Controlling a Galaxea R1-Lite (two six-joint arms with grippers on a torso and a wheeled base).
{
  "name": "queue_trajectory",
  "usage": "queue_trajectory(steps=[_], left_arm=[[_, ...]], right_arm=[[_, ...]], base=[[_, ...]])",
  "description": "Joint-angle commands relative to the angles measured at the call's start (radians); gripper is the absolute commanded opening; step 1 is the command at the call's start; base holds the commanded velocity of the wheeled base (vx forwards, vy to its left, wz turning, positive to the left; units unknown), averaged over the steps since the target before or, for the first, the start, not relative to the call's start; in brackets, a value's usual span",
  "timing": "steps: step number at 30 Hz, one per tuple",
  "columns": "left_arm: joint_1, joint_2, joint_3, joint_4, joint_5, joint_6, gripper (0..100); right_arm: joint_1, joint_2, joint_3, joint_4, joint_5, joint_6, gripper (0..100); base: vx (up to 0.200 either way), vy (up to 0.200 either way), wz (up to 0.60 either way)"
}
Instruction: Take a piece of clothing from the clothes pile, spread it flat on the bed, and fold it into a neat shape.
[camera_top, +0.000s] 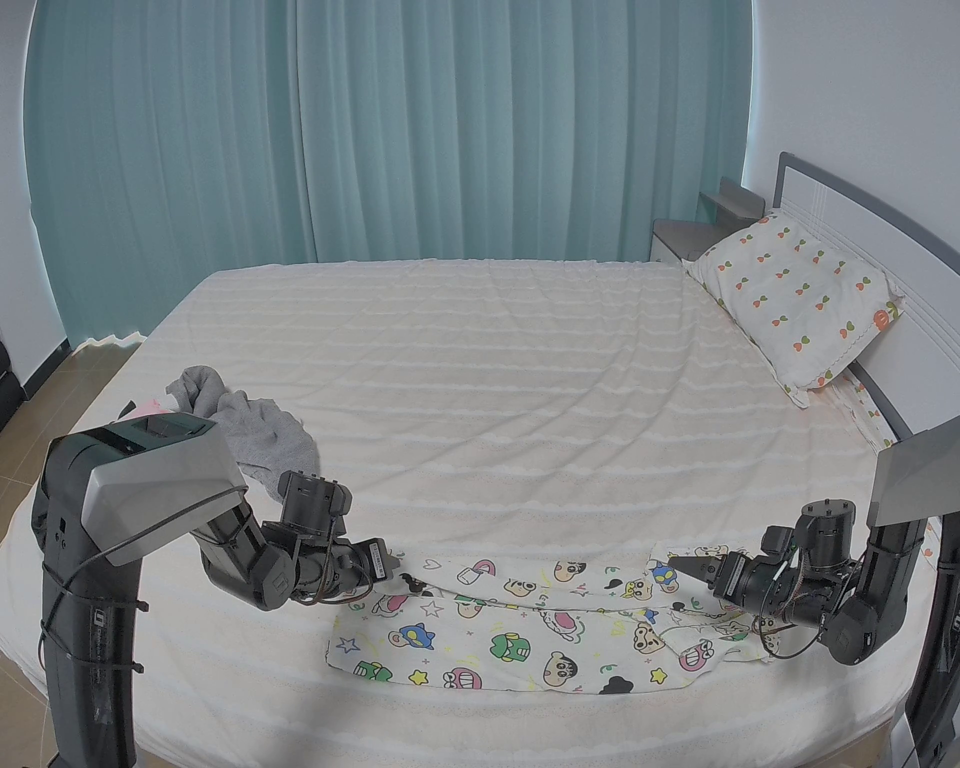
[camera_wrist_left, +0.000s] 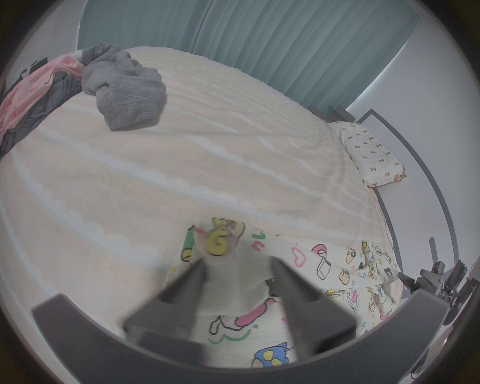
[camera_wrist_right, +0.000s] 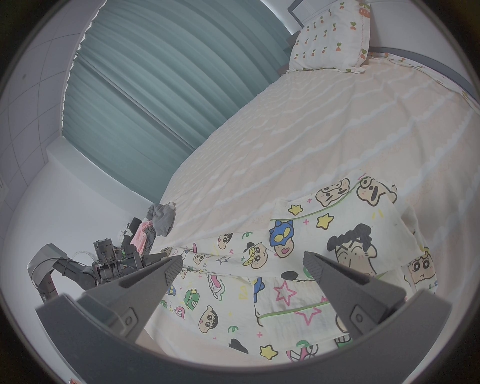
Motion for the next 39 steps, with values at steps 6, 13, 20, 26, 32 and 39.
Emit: queue_trajectory(steps=[6,13,20,26,32,39], left_arm=[[0.012,-0.014,0.008,-0.005,0.011,-0.002,0],[0.009,-0.069,0.005,-0.085,0.014,0.004,0],[0.009,-0.06,0.009,-0.2,0.015,0.008,0],[0.009,-0.036,0.057,-0.389,0.014,0.01,0],[0.021,-0.023,0.158,-0.436,-0.02,0.148,0],[0.046,-0.002,0.193,-0.438,-0.034,0.251,0]], right_arm=[[0.0,0.004,0.0,-0.001,0.0,0.0,100],[-0.002,0.004,0.0,-0.001,0.016,0.0,100],[0.0,0.004,0.0,-0.001,0.016,0.0,100],[0.0,0.006,0.0,0.001,0.016,0.0,100],[0.0,0.011,0.0,0.001,0.016,0.0,100],[0.003,0.018,0.0,-0.001,0.016,0.0,100]], base=[[0.0,0.0,0.0],[0.0,0.0,0.0],[0.0,0.0,0.0],[0.0,0.0,0.0],[0.0,0.0,0.0],[0.0,0.0,0.0]])
